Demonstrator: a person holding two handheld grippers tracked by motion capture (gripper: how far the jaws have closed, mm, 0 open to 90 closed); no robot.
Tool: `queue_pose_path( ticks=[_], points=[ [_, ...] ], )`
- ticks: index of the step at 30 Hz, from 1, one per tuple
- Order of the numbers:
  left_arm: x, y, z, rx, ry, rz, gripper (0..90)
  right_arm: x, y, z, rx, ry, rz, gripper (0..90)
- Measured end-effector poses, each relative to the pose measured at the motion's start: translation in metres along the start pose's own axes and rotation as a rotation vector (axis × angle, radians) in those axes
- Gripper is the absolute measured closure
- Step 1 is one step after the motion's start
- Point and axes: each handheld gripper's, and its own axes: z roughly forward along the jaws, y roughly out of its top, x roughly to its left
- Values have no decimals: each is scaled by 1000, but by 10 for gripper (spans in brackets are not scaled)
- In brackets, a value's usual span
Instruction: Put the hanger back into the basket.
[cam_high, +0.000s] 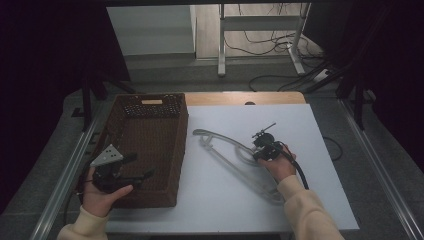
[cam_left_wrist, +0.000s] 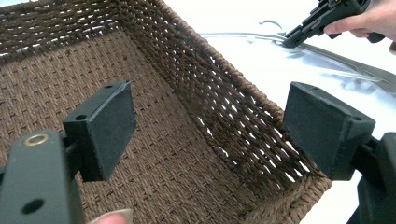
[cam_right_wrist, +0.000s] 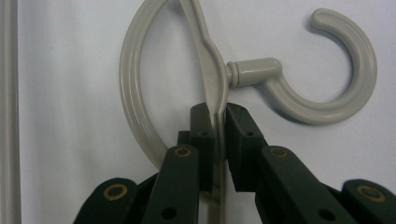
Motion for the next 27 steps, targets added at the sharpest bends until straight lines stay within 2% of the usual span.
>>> queue_pose_path(
  ticks=[6,11,20,27],
  points=[
    [0,0,-1,-1,1,0,174,0,0,-1,2,-5,-20,815],
    [2,0,-3,-7,4,-3,174,-4,-1,-13,-35,-40,-39,817],
    [1,1,-3,-9,3,1,174,-11,-6,-33,-111,-23,-48,819],
    [1,1,-4,-13,5,-1,174,-12,-6,-51,-165,0,-78,819]
  ],
)
